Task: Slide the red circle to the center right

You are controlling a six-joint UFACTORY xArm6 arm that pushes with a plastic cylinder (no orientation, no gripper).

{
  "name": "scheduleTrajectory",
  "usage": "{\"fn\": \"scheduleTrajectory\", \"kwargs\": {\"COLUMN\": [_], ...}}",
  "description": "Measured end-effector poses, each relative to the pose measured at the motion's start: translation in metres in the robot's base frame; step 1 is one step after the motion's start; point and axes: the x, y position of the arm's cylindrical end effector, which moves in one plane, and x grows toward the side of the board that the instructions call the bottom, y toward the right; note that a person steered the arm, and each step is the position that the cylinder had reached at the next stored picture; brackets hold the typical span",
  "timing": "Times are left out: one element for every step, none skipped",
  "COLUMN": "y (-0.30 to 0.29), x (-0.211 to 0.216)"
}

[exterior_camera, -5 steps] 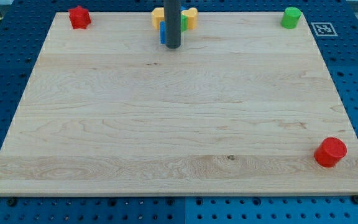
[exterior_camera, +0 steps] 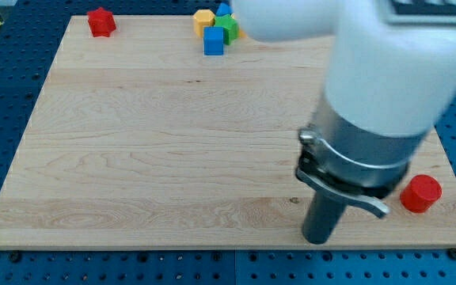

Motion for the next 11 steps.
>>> {"fn": "scheduleTrajectory", "kwargs": {"y": [0.074, 0.138, 0.144, 0.139, 0.130, 0.129, 0.129, 0.129, 0.129, 0.127, 0.126], "x": [0.000, 0.000, -0.002, -0.016, -0.035, -0.057, -0.089, -0.130, -0.171, -0.201, -0.198]}}
